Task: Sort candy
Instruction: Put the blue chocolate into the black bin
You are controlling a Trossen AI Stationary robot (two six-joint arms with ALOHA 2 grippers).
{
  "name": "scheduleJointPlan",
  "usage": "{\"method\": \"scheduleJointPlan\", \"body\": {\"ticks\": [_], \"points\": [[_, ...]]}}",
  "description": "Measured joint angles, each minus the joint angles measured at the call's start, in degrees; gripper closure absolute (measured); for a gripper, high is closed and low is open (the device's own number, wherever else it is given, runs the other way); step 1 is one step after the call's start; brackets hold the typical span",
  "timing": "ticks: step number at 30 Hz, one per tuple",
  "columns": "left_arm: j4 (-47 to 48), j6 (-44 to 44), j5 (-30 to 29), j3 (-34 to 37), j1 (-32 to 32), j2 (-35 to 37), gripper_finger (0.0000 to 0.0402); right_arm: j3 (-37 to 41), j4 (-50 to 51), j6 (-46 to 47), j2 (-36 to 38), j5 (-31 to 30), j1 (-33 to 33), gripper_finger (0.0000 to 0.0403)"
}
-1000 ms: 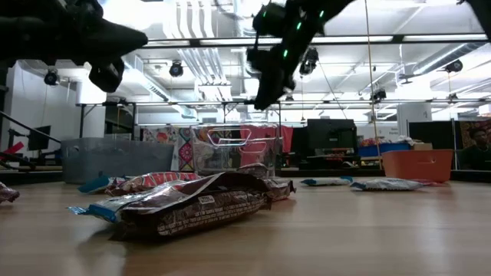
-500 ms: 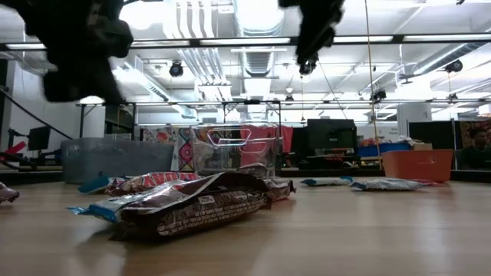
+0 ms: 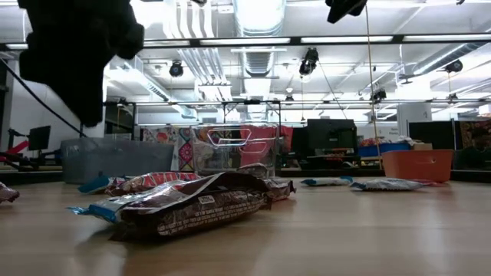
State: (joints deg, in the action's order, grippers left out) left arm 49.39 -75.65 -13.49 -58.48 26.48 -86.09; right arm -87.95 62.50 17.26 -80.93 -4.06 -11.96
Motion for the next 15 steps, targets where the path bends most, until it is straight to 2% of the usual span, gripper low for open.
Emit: {"method": "scheduleJointPlan", "body": {"ticks": [9,12,15], "points": [[2.17,-3.94,-1.58,1.93,-2.21,-6.19,0.0212,0.27,1.24,0.17,0.07,-0.03,-0.16,0.0236],[2.27,-3.37,-2.58,2.01,-3.20,-9.15,0.0193,0.27,1.28,0.17,0.02,-0.01,-0.16,0.0236],[2.25,-2.12,-3.00,2.05,-3.98,-11.55,0.0191,0.30,1.30,0.18,0.02,-0.03,-0.16,0.0236]]}}
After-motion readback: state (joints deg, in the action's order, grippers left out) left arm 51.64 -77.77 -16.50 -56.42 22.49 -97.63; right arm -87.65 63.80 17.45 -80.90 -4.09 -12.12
